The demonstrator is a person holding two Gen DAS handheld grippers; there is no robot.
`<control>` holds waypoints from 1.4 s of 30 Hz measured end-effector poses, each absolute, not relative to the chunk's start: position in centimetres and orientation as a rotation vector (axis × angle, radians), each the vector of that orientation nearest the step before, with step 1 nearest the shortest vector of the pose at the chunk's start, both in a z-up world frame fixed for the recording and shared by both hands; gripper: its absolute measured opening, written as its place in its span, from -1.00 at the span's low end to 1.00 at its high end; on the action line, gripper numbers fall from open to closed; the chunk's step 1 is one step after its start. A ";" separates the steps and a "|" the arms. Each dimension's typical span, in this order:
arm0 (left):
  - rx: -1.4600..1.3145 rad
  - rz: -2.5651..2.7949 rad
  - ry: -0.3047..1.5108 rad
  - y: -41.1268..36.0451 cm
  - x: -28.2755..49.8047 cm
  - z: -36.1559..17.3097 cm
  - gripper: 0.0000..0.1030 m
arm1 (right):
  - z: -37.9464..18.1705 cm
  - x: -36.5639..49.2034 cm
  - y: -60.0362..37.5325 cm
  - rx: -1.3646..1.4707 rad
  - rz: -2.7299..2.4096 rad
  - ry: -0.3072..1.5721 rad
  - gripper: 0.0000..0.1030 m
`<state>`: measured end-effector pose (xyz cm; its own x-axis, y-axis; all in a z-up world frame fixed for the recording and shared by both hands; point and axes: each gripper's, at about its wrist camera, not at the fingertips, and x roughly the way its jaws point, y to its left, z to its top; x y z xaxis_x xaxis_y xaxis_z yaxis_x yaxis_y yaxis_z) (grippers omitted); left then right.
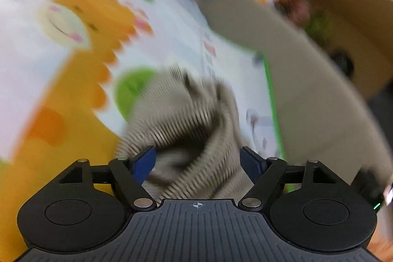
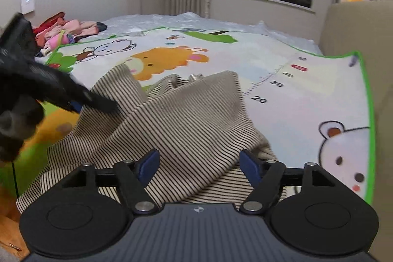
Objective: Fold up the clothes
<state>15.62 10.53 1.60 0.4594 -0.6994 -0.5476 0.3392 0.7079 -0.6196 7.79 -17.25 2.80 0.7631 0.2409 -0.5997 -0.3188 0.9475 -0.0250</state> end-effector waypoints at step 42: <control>-0.756 0.007 0.677 33.6 18.4 3.2 0.89 | -0.5 8.9 -7.2 -0.690 0.679 0.431 -0.05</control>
